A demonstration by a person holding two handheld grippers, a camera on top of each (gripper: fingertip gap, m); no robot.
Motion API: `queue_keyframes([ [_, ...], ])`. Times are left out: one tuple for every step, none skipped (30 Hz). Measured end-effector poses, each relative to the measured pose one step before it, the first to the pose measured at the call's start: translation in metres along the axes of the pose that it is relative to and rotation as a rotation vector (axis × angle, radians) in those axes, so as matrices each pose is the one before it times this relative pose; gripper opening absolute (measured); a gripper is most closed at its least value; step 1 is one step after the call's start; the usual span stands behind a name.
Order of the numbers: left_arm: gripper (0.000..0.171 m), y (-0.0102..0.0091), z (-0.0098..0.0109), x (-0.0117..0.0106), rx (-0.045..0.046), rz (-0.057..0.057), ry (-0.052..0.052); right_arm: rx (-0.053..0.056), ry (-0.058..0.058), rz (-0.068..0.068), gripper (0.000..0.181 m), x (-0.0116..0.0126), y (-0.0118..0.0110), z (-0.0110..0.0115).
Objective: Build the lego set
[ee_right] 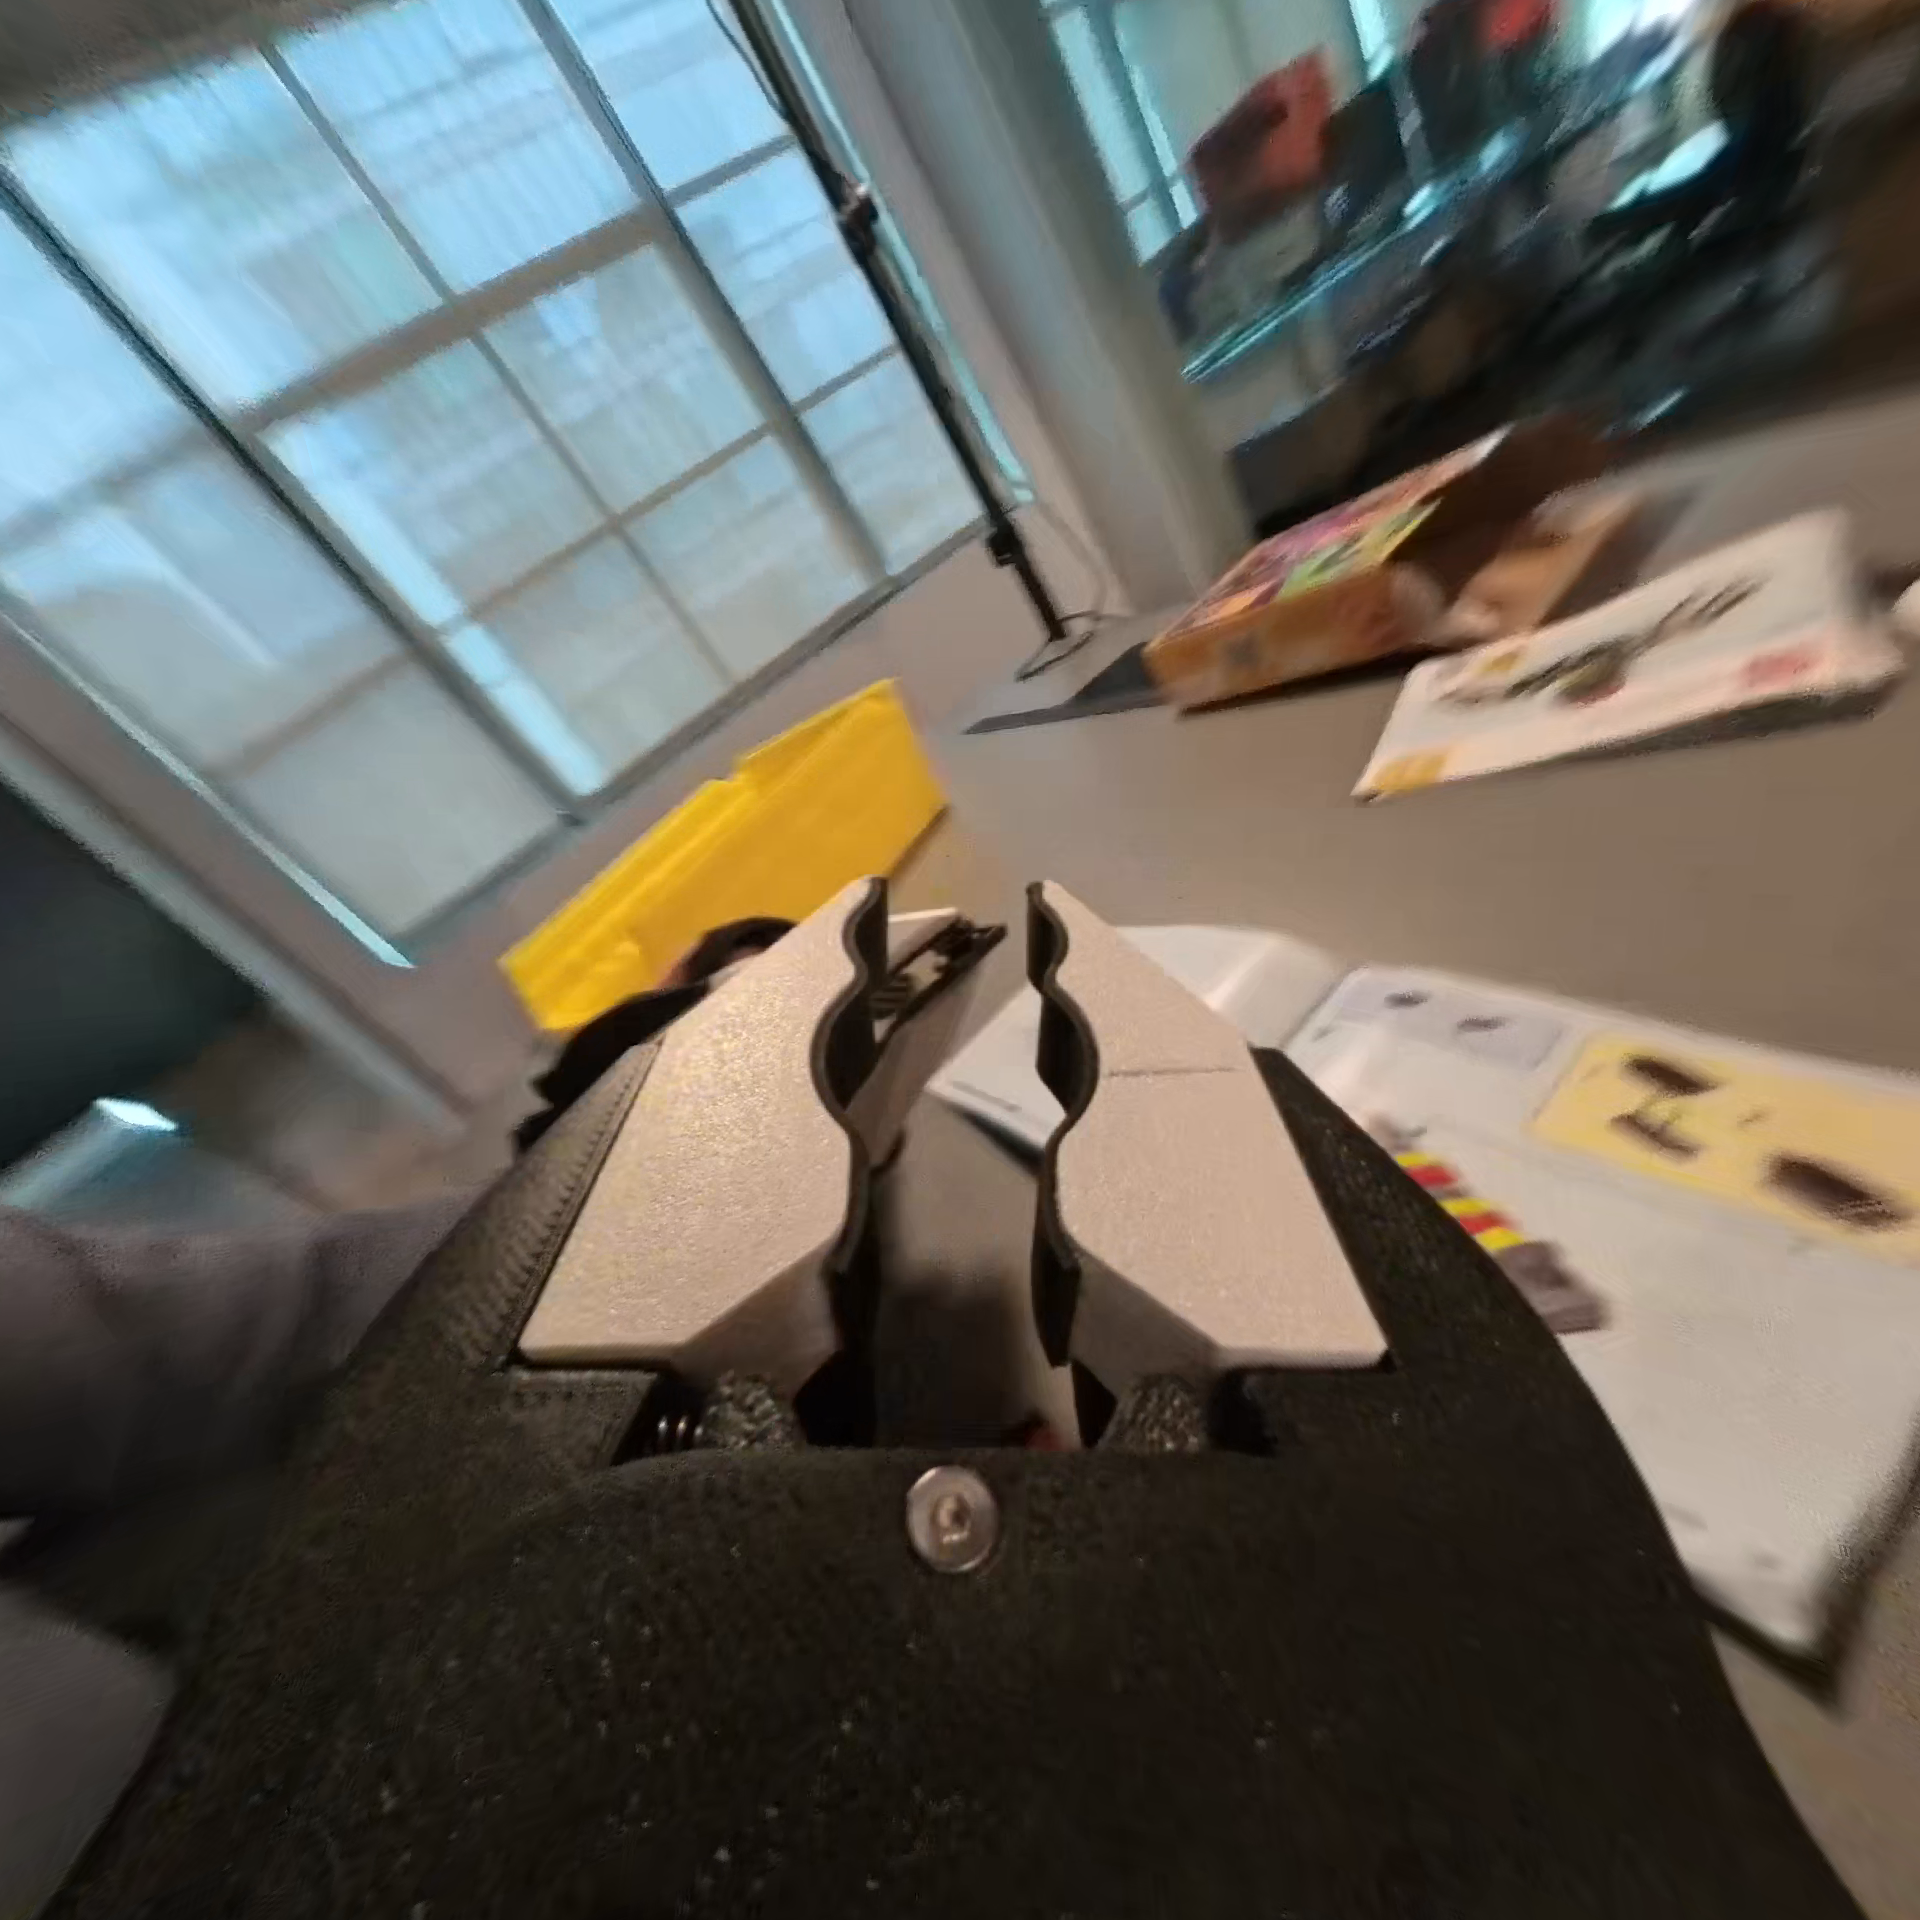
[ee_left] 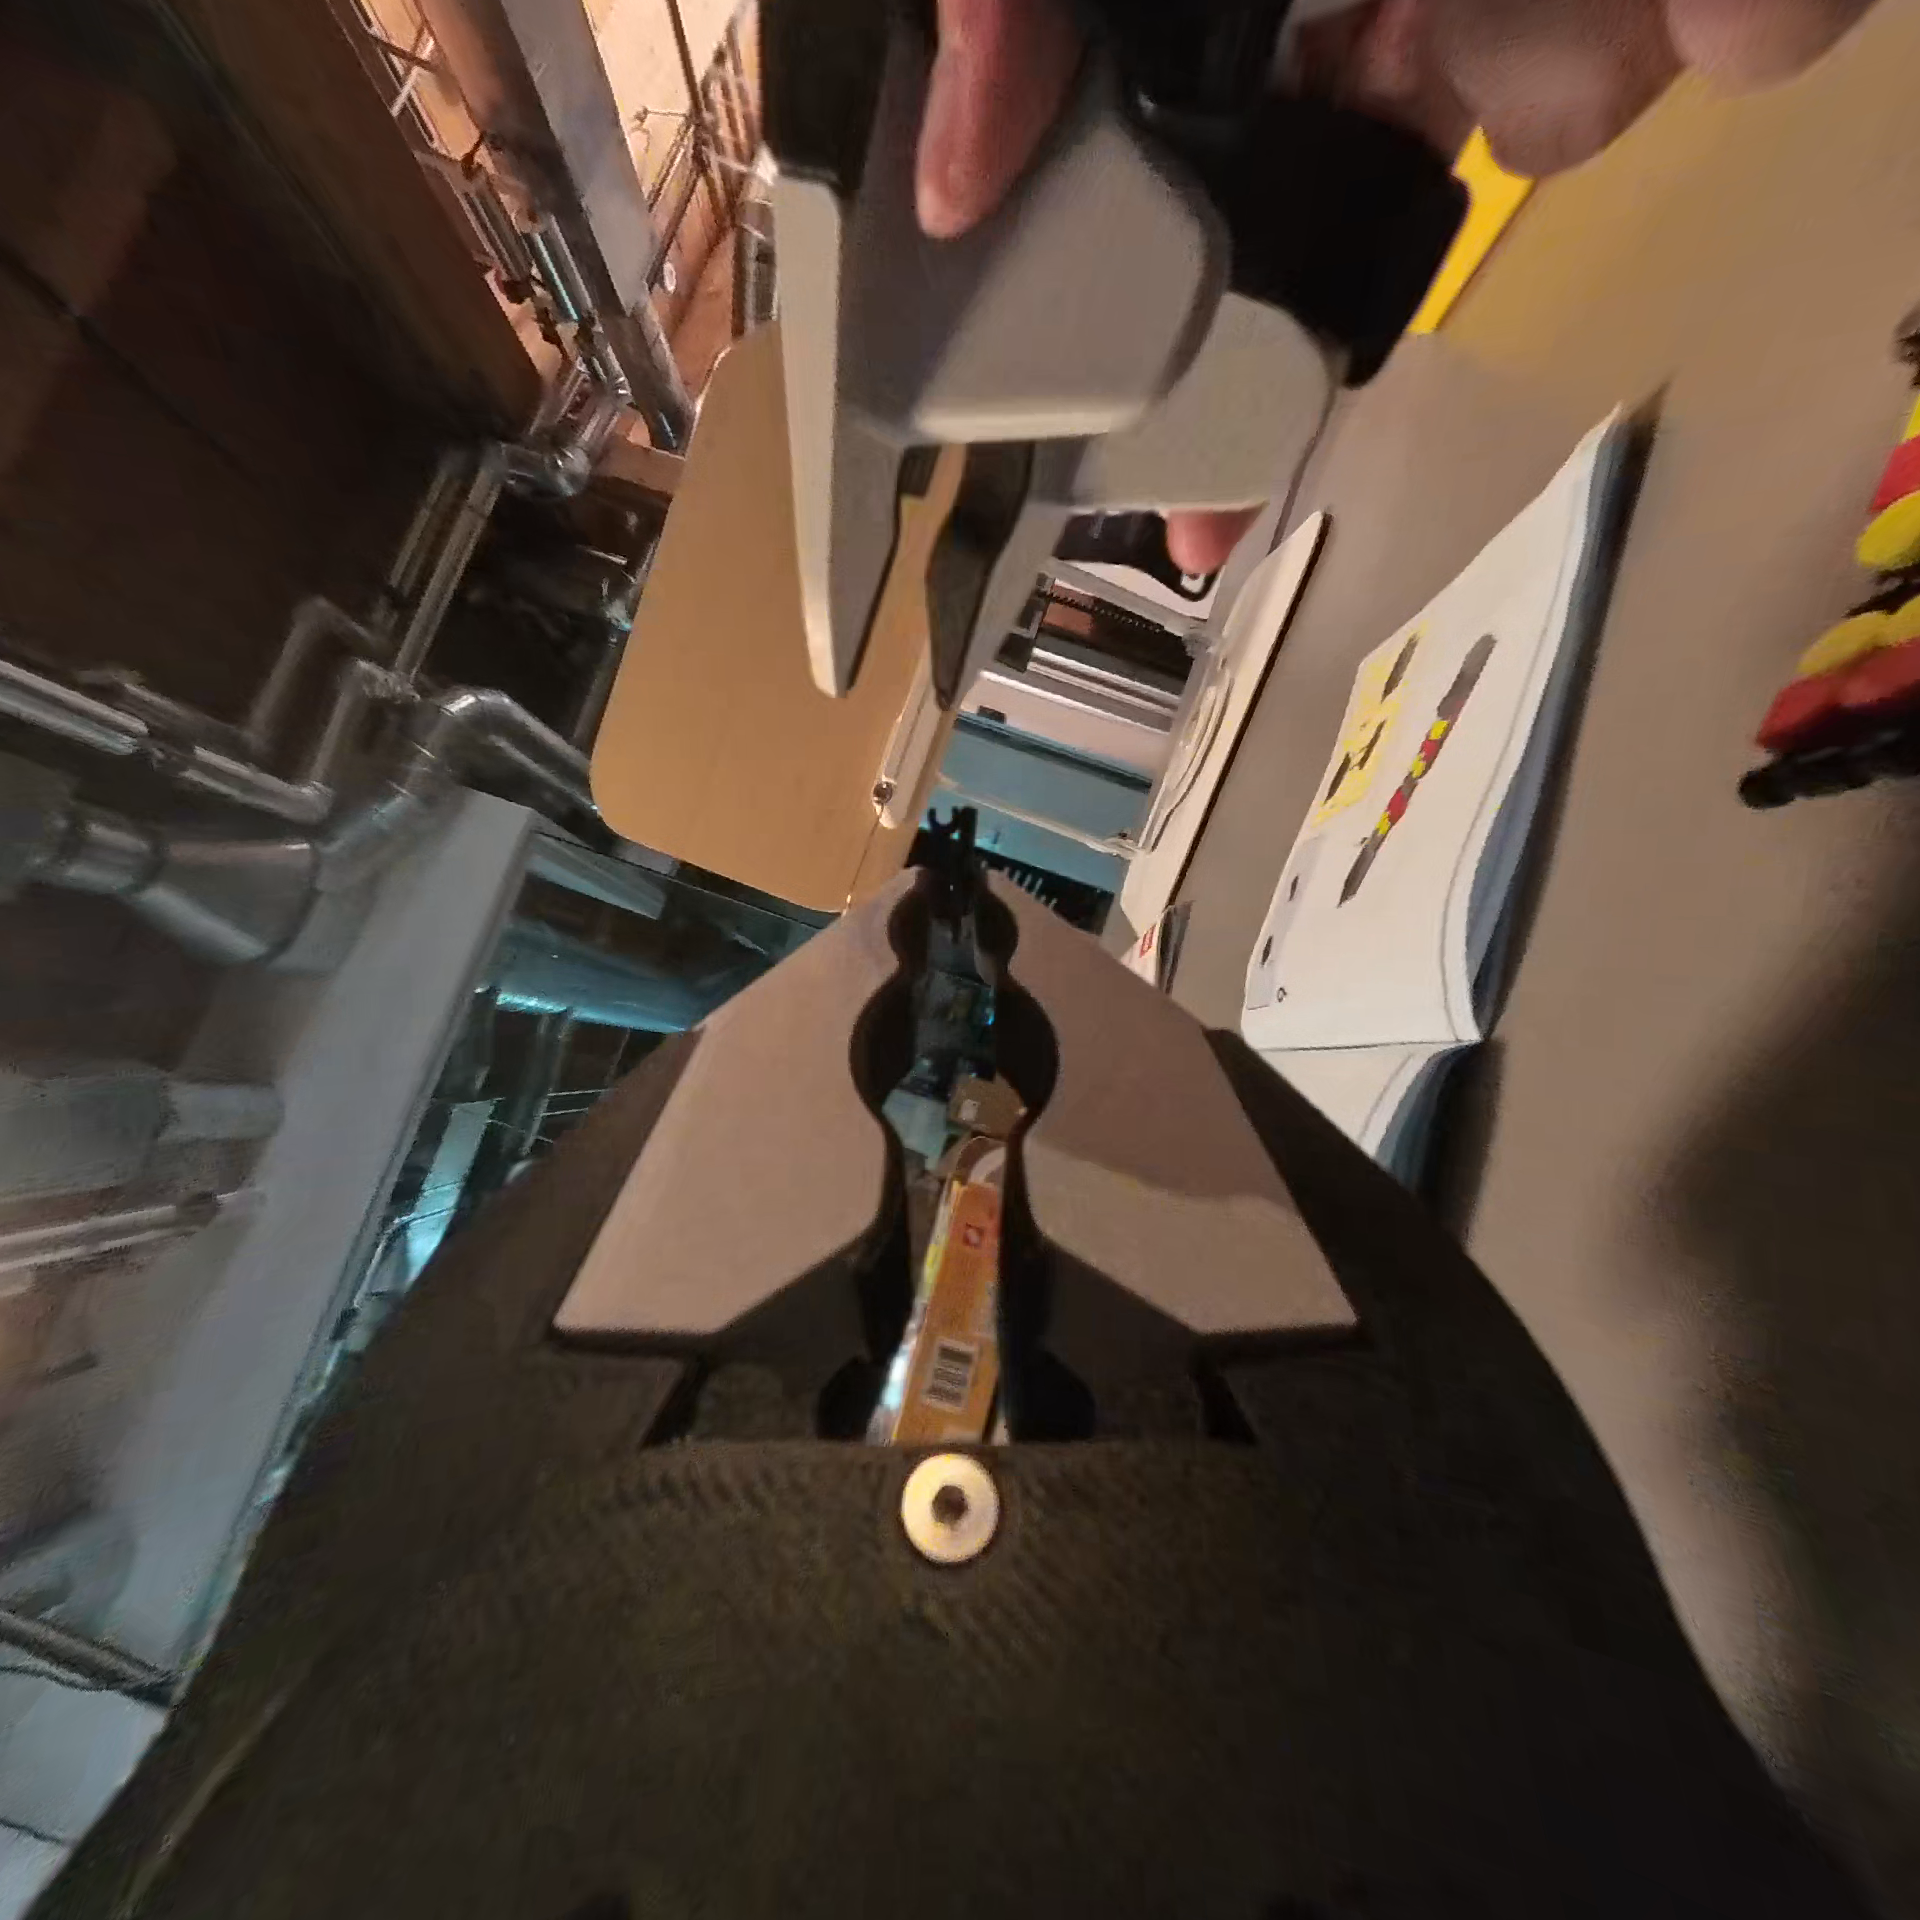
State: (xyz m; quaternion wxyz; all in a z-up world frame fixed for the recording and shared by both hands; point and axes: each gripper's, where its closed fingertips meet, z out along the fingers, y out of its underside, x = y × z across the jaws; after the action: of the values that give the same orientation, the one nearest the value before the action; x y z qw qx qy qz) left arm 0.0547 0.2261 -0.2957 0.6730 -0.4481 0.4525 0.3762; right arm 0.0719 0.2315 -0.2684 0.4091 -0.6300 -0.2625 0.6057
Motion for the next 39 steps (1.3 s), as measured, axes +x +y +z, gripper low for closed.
queue_keyframes([
  [0.006,0.00016,0.00042,0.00044,-0.00135,0.0182,-0.0029,-0.0025,-0.0320,0.0966,0.024,0.00094,0.00239,0.00009],
  [0.006,-0.00026,0.00015,0.00075,0.00083,0.0194,-0.0011,-0.0031,-0.0198,0.0911,0.024,0.00287,0.00196,-0.00017],
  [0.006,-0.00199,-0.00028,0.00127,0.01146,0.0157,0.0028,-0.0054,-0.0189,0.0747,0.024,0.00232,0.00166,-0.00030],
  [0.006,-0.00245,-0.00044,0.00156,0.01254,0.0155,0.0040,-0.0166,-0.0163,0.0610,0.022,0.00210,0.00282,-0.00012],
  [0.006,-0.00194,-0.00024,0.00077,0.00578,0.0199,-0.0009,-0.0293,-0.0128,0.0498,0.021,0.00186,0.00452,0.00051],
  [0.006,-0.00267,-0.00036,0.00065,0.00901,0.0199,-0.0013,-0.0301,-0.0107,0.0358,0.021,0.00130,0.00439,0.00082],
  [0.006,-0.00284,-0.00051,0.00062,0.00937,0.0194,-0.0014,-0.0118,-0.0072,0.0178,0.019,0.00080,0.00235,0.00065],
  [0.006,-0.00228,-0.00034,0.00016,0.00502,0.0185,-0.0033,-0.0065,0.0031,0.0078,0.014,0.00154,0.00179,0.00038],
  [0.006,-0.00137,-0.00031,0.00047,0.00045,0.0170,-0.0004,-0.0036,-0.0046,0.0080,0.013,-0.00004,0.00105,0.00054],
  [0.006,-0.00068,-0.00009,0.00020,-0.00213,0.0153,-0.0034,0.0010,-0.0163,0.0137,0.010,-0.00215,0.00017,0.00006],
  [0.006,-0.00077,0.00001,-0.00114,-0.00063,0.0137,-0.0106,-0.0065,-0.0085,0.0097,0.009,-0.00111,0.00091,0.00008],
  [0.006,-0.00033,0.00013,-0.00034,-0.00293,0.0080,-0.0037,-0.0072,0.0023,-0.0029,0.008,0.00056,0.00069,0.00011],
  [0.006,0.00007,0.00017,0.00073,-0.00497,0.0111,0.0024,0.0014,0.0017,-0.0006,0.008,0.00063,-0.00022,-0.00003],
  [0.006,-0.00028,0.00004,-0.00032,-0.00195,0.0224,-0.0062,0.0014,-0.0092,0.0147,0.008,-0.00037,0.00004,-0.00009],
  [0.006,-0.00059,-0.00016,-0.00053,-0.00053,0.0261,-0.0083,-0.0012,-0.0103,0.0191,0.008,-0.00041,0.00026,-0.00012],
  [0.006,-0.00074,-0.00024,-0.00003,-0.00144,0.0248,-0.0044,-0.0022,-0.0041,0.0089,0.008,0.00013,0.00024,0.00001],
  [0.006,-0.00026,-0.00001,0.00022,-0.00418,0.0268,-0.0030,-0.0002,0.0018,0.0028,0.008,0.00065,0.00001,0.00002],
  [0.006,-0.00013,0.00003,0.00039,-0.00463,0.0292,-0.0028,-0.0017,0.0067,-0.0012,0.007,0.00085,0.00015,0.00000],
  [0.006,-0.00004,0.00007,0.00055,-0.00364,0.0275,-0.0032,-0.0059,0.0088,-0.0135,0.007,0.00048,0.00044,-0.00004],
  [0.006,-0.00014,-0.00029,-0.00030,-0.00094,0.0268,-0.0066,-0.0099,0.0067,-0.0239,0.007,-0.00040,0.00067,-0.00031],
  [0.006,-0.00071,-0.00049,-0.00072,0.00211,0.0212,-0.0071,-0.0097,0.0076,-0.0315,0.007,-0.00077,0.00050,-0.00054],
  [0.006,-0.00058,-0.00039,-0.00086,-0.00085,0.0137,-0.0062,-0.0076,0.0079,-0.0325,0.007,-0.00092,0.00049,-0.00052],
  [0.006,-0.00065,-0.00024,-0.00093,-0.00050,0.0055,-0.0057,-0.0039,0.0053,-0.0289,0.007,-0.00106,0.00005,-0.00053],
  [0.007,-0.00047,-0.00017,-0.00082,-0.00043,-0.0003,-0.0028,-0.0018,0.0038,-0.0212,0.006,-0.00076,-0.00006,-0.00047],
  [0.007,-0.00049,-0.00019,-0.00054,0.00224,-0.0018,-0.0016,-0.0020,0.0006,-0.0144,0.005,-0.00052,0.00005,-0.00045],
  [0.007,-0.00049,-0.00021,-0.00030,0.00281,-0.0037,-0.0016,-0.0025,-0.0027,-0.0075,0.006,-0.00037,0.00019,-0.00035],
  [0.007,-0.00038,-0.00017,-0.00018,0.00317,-0.0126,0.0007,-0.0012,-0.0054,-0.0024,0.006,-0.00011,0.00005,-0.00011],
  [0.007,-0.00008,-0.00005,0.00011,0.00225,-0.0153,0.0045,0.0004,-0.0060,-0.0036,0.006,0.00018,-0.00020,-0.00002],
  [0.007,-0.00004,0.00002,0.00018,0.00275,-0.0237,0.0051,0.0008,-0.0051,-0.0089,0.007,0.00027,-0.00022,0.00014],
  [0.007,0.00022,0.00023,0.00047,0.00242,-0.0488,0.0110,0.0031,-0.0022,-0.0161,0.007,0.00067,-0.00043,0.00013],
  [0.007,0.00009,0.00027,0.00104,0.00480,-0.0686,0.0237,0.0075,0.0022,-0.0245,0.008,0.00085,-0.00100,0.00010],
  [0.006,0.00004,0.00025,0.00048,0.00666,-0.0776,0.0252,0.0186,0.0085,-0.0366,0.010,0.00081,-0.00271,0.00017],
  [0.006,-0.00010,-0.00014,0.00133,0.01029,-0.1015,0.0345,0.0285,0.0150,-0.0508,0.014,0.00067,-0.00470,-0.00059],
  [0.006,-0.00120,-0.00066,0.00233,0.02120,-0.1178,0.0484,0.0259,0.0114,-0.0576,0.022,-0.00038,-0.00529,-0.00181],
  [0.006,-0.00249,-0.00126,0.00017,0.03356,-0.1233,0.0422,0.0162,-0.0017,-0.0651,0.025,-0.00249,-0.00468,-0.00228],
  [0.006,-0.00207,-0.00149,-0.00214,0.03062,-0.1268,0.0307,0.0114,-0.0227,-0.0734,0.027,-0.00555,-0.00428,-0.00255],
  [0.006,-0.00178,-0.00134,-0.00233,0.02637,-0.1294,0.0321,0.0096,-0.0369,-0.0749,0.027,-0.00787,-0.00399,-0.00285],
  [0.006,-0.00511,-0.00210,0.00197,0.04706,-0.1319,0.0630,0.0100,-0.0386,-0.0712,0.029,-0.00816,-0.00403,-0.00323],
  [0.006,-0.00757,-0.00328,0.00461,0.06129,-0.1300,0.0769,0.0099,-0.0452,-0.0646,0.032,-0.00932,-0.00418,-0.00404],
])
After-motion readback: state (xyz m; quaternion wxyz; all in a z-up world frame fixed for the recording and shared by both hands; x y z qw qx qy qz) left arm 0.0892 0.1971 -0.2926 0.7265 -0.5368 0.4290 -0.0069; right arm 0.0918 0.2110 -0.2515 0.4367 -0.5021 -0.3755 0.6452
